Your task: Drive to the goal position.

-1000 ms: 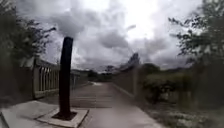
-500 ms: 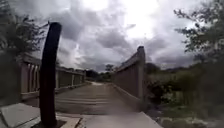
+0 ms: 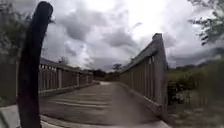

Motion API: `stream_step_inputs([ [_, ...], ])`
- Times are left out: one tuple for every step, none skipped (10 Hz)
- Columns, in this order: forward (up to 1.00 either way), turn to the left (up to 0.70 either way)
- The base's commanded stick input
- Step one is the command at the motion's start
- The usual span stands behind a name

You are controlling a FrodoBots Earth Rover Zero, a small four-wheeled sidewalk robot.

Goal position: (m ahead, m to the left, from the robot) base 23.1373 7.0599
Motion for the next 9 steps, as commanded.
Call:
stream_step_inputs([
  [0.85,0.00],
  [0.85,0.00],
  [0.85,0.00],
  [0.85,0.00],
  [0.85,0.04],
  [0.85,0.19],
  [0.85,0.34],
  [0.85,0.28],
  [0.85,0.00],
])
